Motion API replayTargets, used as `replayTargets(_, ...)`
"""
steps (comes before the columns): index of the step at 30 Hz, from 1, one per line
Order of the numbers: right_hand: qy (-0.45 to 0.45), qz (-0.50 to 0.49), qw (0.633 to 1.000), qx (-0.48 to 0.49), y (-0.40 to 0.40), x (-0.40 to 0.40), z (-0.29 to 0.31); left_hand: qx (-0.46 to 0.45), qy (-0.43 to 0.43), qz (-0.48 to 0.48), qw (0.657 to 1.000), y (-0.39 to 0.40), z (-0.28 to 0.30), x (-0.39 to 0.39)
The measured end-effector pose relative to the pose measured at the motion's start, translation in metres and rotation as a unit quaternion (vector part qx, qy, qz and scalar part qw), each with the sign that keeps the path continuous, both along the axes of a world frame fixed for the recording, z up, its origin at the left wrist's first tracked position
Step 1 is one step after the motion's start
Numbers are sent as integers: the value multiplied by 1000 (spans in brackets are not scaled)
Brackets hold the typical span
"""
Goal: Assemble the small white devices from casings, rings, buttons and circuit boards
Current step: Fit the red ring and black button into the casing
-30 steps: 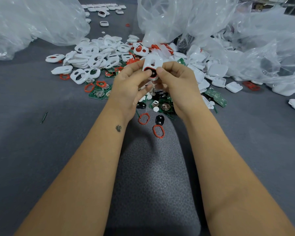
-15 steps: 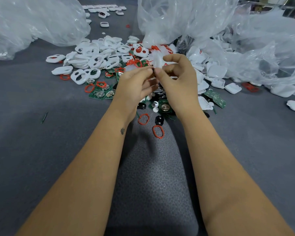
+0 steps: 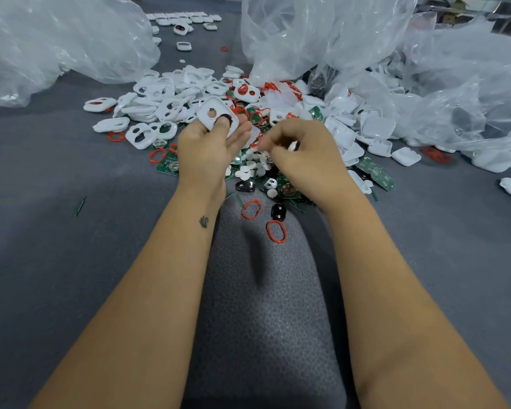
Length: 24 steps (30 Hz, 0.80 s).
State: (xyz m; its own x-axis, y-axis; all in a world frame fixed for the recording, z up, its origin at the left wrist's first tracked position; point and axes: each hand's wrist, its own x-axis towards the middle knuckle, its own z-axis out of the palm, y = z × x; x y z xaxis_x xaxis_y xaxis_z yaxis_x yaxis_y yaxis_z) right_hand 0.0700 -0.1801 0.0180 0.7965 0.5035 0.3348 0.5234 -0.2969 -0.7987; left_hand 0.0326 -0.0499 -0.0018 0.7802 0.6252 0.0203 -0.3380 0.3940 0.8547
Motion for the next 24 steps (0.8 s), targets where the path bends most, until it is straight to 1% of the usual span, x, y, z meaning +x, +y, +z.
replayTargets(2, -22, 2, 997, -69, -1, 1, 0, 2, -7, 4, 1000, 1, 0, 0)
replayTargets(4, -70, 17, 989, -130, 3, 1, -2, 14, -10, 11, 1000, 1, -1, 0)
replayTargets(6, -132, 33, 969, -207, 9, 1, -6, 24, -11, 23, 999, 1, -1, 1)
replayTargets(8, -187, 39, 940, -281, 15, -1, -12, 28, -7, 37, 999, 0, 0, 2)
replayTargets(10, -207, 40, 927, -311, 19, -2, -16, 25, -7, 45, 999, 0, 0, 3)
replayTargets(15, -199, 57, 934, -292, 19, -2, -13, 47, 11, 45, 998, -1, -1, 2)
replayTargets(19, -179, 55, 948, -256, 17, 1, -15, 41, 15, 34, 998, -1, 1, 1)
replayTargets(21, -128, 29, 973, -188, 17, 0, -14, 29, 9, 26, 999, -1, 2, 0)
replayTargets(23, -41, -9, 996, -78, 15, -1, -12, 26, 0, 19, 999, -1, 2, 0)
replayTargets(24, 4, -22, 999, -23, 14, -1, -11, 30, 0, 16, 999, -1, 2, 0)
